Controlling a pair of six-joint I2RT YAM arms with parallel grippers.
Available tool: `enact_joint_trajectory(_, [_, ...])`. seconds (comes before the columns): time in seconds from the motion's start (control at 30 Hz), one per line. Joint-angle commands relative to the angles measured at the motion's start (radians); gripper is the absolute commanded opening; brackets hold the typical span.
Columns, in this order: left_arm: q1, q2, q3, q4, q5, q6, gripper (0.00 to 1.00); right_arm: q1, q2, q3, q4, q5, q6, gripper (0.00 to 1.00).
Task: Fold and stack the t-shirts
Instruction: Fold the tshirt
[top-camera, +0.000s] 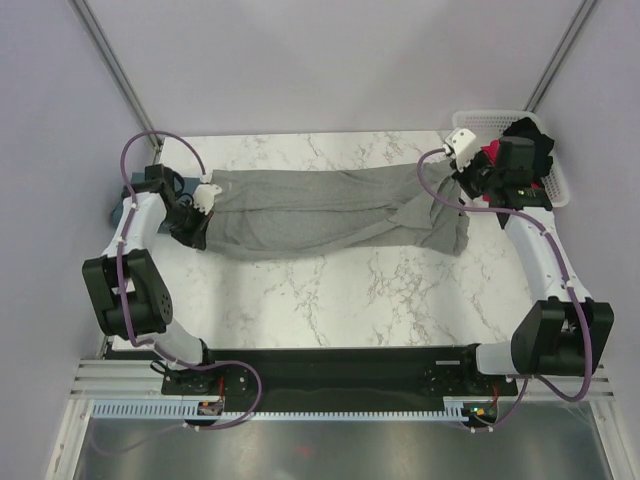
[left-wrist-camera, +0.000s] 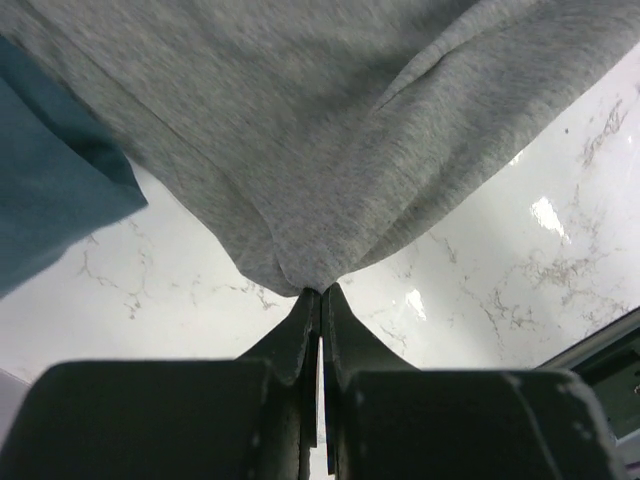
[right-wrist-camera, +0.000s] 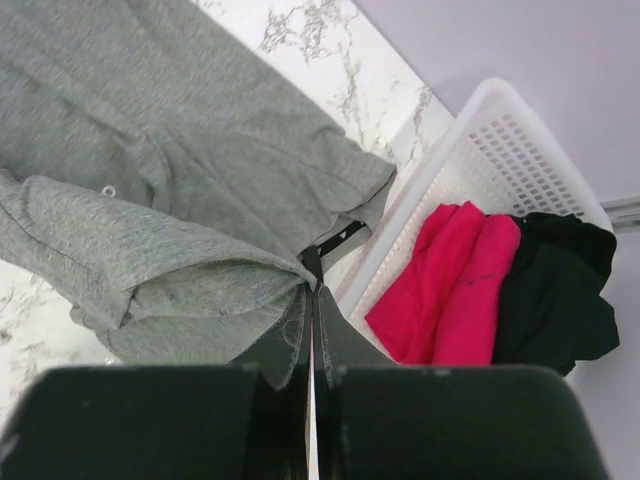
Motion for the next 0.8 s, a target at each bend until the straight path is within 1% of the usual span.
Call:
enact_joint_trajectory(0.0, [0.004,0.044,0.092,0.005,0.054,-0.043,0.02,-0.009,0.038,0.070,0.079,0.003,0.063,0.00])
enact_joint_trajectory(0.27, [0.004,0.188,0.272,0.005,0.079,-0.138,0.02,-0.018,0.153,0.142,0.142,0.038,0.095,0.00])
enact_joint_trajectory(0.37, [0.004,0.234,0.355,0.000,0.092,-0.180,0.02,-0.021,0.199,0.166,0.162,0.050,0.110,0.00])
enact_joint_trajectory(0.5, [0.004,0.343,0.491,-0.007,0.109,-0.223,0.02,-0.021,0.254,0.189,0.196,0.060,0.124,0.00])
enact_joint_trajectory(0.57, [0.002,0.389,0.544,-0.017,0.109,-0.237,0.02,-0.022,0.302,0.215,0.220,0.069,0.136,0.00])
enact_joint_trajectory(0.6, [0.004,0.409,0.594,-0.027,0.108,-0.241,0.02,-0.021,0.320,0.228,0.225,0.073,0.144,0.00])
enact_joint_trajectory(0.77, [0.001,0.550,0.732,-0.049,0.097,-0.272,0.02,-0.021,0.461,0.338,0.269,0.104,0.197,0.00])
